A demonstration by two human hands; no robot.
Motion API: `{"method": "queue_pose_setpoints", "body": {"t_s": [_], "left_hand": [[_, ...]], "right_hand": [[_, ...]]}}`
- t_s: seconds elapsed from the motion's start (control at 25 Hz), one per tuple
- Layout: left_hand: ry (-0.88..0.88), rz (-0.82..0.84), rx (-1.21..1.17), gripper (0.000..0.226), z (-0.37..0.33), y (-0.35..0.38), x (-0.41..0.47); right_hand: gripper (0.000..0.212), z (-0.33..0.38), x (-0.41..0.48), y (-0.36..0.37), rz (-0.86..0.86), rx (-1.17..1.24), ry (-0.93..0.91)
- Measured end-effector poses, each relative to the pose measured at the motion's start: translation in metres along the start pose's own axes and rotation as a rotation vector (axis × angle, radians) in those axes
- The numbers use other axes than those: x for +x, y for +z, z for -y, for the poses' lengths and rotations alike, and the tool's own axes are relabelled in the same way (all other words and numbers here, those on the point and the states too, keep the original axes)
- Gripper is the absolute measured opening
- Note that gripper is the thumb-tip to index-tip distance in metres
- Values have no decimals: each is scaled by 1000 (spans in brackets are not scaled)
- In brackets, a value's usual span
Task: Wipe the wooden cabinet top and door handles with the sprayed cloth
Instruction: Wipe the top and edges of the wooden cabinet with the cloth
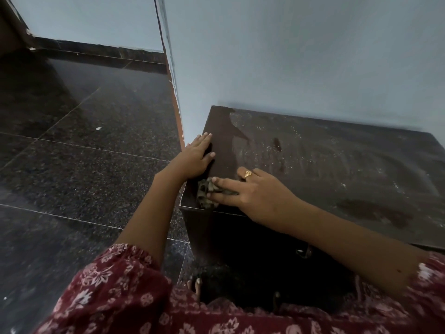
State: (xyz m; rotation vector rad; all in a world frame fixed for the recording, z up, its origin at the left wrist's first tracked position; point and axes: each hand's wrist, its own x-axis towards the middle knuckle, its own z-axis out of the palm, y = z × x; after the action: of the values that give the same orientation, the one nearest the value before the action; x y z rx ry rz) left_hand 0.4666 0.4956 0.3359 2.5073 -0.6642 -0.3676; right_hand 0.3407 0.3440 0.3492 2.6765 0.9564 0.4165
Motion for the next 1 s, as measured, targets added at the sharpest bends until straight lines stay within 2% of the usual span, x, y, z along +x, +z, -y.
{"method": "queue_pose_setpoints", "body": {"t_s": [0.16, 0.24, 0.44, 0.72, 0.88, 1.0], "left_hand": [[3, 3, 50, 54, 9, -3, -3], [9, 18, 88, 54, 10, -3, -4], [6, 38, 377, 75, -3, 12, 0], [-27, 42, 384, 88, -18, 26, 6], [-5, 149, 355, 117, -16, 18, 6], [28, 214, 390, 130, -15, 14, 3]], "right_hand": [[48, -31, 27, 11, 77, 13, 199], [51, -49, 43, 17, 180, 69, 293], [48, -103, 90, 39, 249, 103, 465], [47, -160, 116, 65, 325, 199, 721], [47, -144, 95, 55, 338, 158, 703], [53, -106, 63, 36, 315, 141, 647]]}}
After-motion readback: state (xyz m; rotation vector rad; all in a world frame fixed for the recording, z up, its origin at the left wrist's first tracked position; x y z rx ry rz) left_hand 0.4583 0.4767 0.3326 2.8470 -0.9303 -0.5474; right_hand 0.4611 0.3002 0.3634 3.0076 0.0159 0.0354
